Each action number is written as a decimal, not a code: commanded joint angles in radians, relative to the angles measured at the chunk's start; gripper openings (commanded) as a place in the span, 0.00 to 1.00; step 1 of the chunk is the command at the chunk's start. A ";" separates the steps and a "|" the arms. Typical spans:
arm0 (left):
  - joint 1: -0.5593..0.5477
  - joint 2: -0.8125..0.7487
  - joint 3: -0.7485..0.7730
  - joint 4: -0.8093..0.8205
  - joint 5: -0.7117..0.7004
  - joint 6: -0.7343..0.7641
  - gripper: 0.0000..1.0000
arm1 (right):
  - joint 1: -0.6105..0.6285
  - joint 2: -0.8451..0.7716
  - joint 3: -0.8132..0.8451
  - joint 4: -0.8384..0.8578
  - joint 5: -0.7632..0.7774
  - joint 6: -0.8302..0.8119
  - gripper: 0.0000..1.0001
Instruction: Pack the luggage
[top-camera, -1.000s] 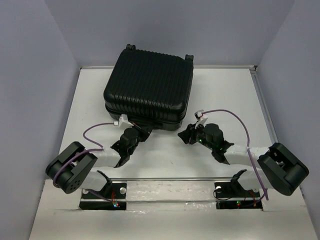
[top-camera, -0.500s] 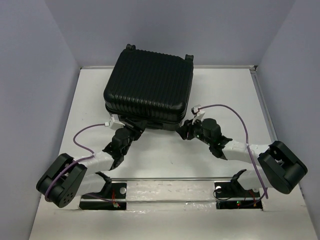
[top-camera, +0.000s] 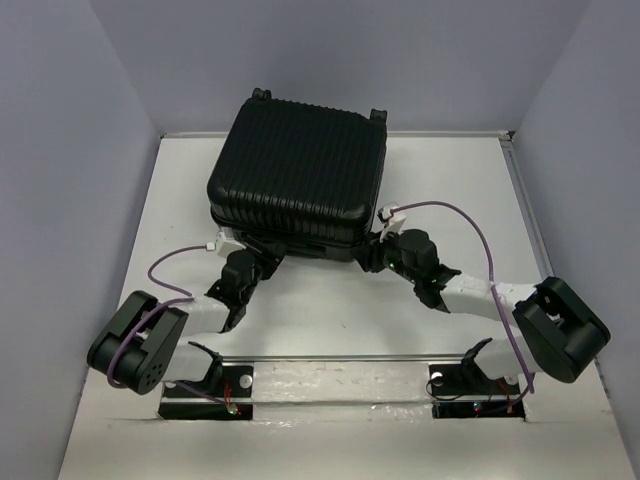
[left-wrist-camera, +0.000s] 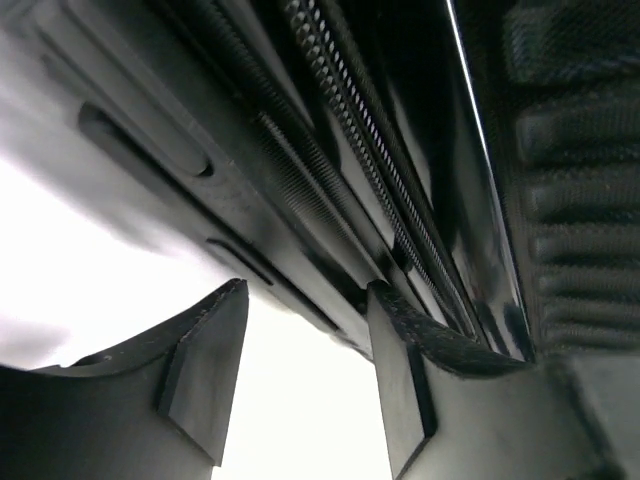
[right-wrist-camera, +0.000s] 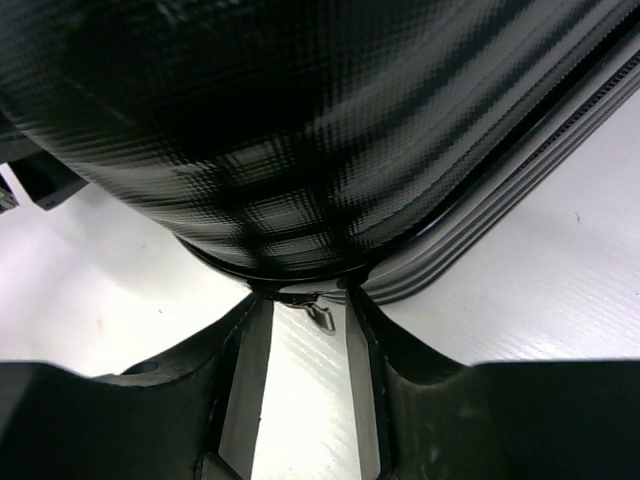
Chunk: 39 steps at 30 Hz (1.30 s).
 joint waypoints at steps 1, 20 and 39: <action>0.018 0.054 0.040 0.116 0.014 0.034 0.59 | 0.009 0.020 0.056 0.044 0.022 -0.018 0.37; -0.054 0.253 0.080 0.316 0.033 -0.012 0.06 | 0.303 0.014 0.059 0.034 0.245 0.011 0.07; -0.145 0.255 0.008 0.442 0.019 0.011 0.06 | 0.463 0.422 0.694 -0.312 0.375 -0.044 0.07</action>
